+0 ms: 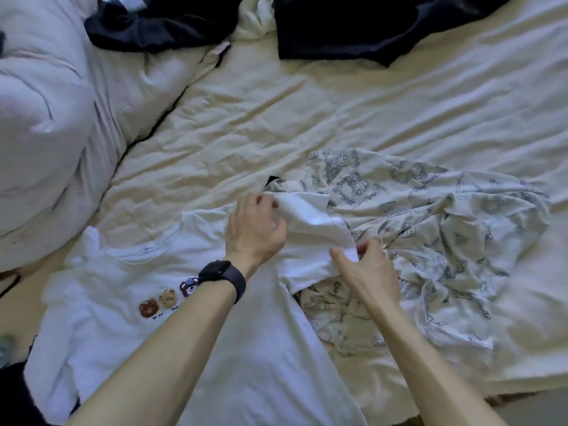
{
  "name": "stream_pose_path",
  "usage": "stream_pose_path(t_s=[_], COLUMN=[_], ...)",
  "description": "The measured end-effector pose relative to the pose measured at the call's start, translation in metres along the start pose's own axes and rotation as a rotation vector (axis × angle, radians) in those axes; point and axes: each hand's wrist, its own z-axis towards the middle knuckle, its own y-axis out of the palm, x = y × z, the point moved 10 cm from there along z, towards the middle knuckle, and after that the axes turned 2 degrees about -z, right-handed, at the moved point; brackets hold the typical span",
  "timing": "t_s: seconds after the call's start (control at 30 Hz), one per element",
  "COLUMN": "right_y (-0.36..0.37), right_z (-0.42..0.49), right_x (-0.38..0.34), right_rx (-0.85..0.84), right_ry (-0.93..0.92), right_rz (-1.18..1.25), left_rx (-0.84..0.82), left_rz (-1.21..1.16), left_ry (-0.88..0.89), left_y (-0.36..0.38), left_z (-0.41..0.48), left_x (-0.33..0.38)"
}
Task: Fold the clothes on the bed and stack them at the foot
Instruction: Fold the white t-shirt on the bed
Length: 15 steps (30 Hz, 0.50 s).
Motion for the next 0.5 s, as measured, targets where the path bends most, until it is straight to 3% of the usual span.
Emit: stream_pose_path(t_s=[0.07,0.17,0.23,0.33,0.43,0.5], right_y=[0.007,0.012,0.010,-0.003,-0.019,-0.017], right_z=[-0.006,-0.007,-0.004,-0.002,-0.005,-0.006], right_x=[0.012,0.020,0.019,0.014,0.013,0.015], right_rx=[-0.052,-0.081,-0.081,0.021,0.184,0.212], right_ry=[0.074,0.116,0.090,0.035,0.005,0.022], right_rz=[0.049,0.161,0.207,0.390,0.563,0.587], left_rx=[-0.113,-0.422,-0.475,-0.368,-0.163,-0.128], left_rz=[0.000,0.375,0.497,0.280,-0.032,-0.021], left_ry=[0.131,0.166,0.170,0.229,0.123,0.087], left_y=[0.006,0.042,0.047,0.030,-0.007,-0.014], left_z=[0.031,0.063,0.081,0.105,0.119,0.119], left_x=[0.046,0.073,0.079,0.094,0.085,0.077])
